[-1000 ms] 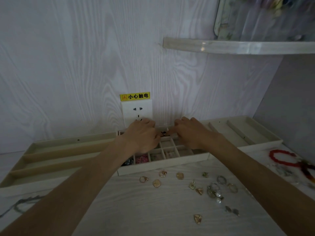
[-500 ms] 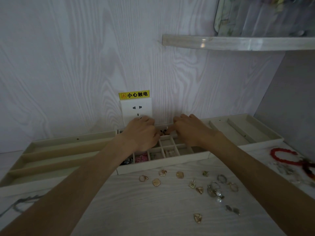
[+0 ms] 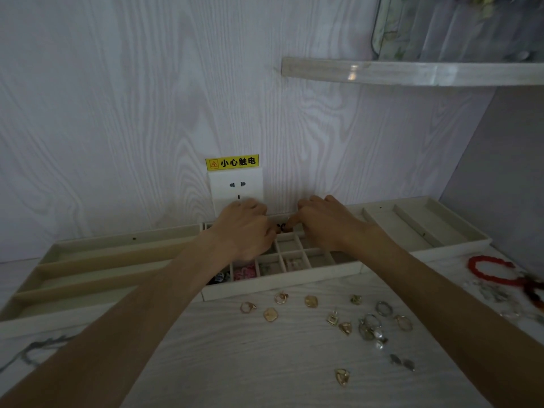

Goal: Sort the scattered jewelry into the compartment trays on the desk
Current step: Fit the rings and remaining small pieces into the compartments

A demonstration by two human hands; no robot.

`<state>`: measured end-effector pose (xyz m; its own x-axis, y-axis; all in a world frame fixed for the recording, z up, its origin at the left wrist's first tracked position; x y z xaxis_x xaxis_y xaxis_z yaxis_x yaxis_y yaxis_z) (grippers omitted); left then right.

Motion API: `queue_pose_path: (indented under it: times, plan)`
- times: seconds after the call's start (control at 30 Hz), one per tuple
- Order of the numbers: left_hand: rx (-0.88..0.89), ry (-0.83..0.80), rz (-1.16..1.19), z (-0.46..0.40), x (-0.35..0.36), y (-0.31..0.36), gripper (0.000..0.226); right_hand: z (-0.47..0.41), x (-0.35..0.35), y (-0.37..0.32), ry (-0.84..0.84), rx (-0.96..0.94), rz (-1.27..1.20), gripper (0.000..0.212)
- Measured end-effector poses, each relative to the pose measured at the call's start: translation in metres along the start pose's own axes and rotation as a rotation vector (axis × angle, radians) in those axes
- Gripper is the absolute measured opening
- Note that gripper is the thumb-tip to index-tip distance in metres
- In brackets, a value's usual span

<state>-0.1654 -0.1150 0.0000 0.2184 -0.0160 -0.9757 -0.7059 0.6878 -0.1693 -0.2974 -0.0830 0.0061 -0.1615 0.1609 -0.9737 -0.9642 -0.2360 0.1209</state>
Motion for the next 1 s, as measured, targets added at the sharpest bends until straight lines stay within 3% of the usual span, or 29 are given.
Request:
queue_pose_path:
  times: [0.33,0.5,0.77,0.87,1.0]
  plan:
    - [0.020,-0.011,0.015,0.002,-0.001,-0.001,0.044,0.000,0.000,0.002,-0.034,-0.002,-0.015,0.046]
    - [0.019,0.065,0.175,0.020,-0.028,-0.014,0.037,0.019,-0.027,0.022,-0.022,-0.001,-0.266,0.042]
    - [-0.098,0.104,0.254,0.074,-0.049,-0.027,0.032,0.066,-0.032,0.024,-0.068,-0.065,-0.415,0.027]
    - [-0.100,0.053,0.267,0.082,-0.045,-0.020,0.030,0.077,-0.026,0.017,-0.085,-0.058,-0.415,0.027]
    - [-0.116,0.031,0.334,0.075,-0.039,-0.015,0.028,0.072,-0.023,0.010,0.011,0.032,-0.335,0.027]
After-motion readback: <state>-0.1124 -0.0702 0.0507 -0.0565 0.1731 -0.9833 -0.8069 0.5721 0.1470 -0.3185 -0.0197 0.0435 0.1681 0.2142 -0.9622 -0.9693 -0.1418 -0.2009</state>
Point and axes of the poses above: each hand's wrist, its own z-axis away from the middle knuckle, its own x-axis out of the palm, y = z × x, the point moved 3 cm from there along -z, towards the middle knuckle, and after that the axes turned 12 degrees about -y, right-handed, at the moved point
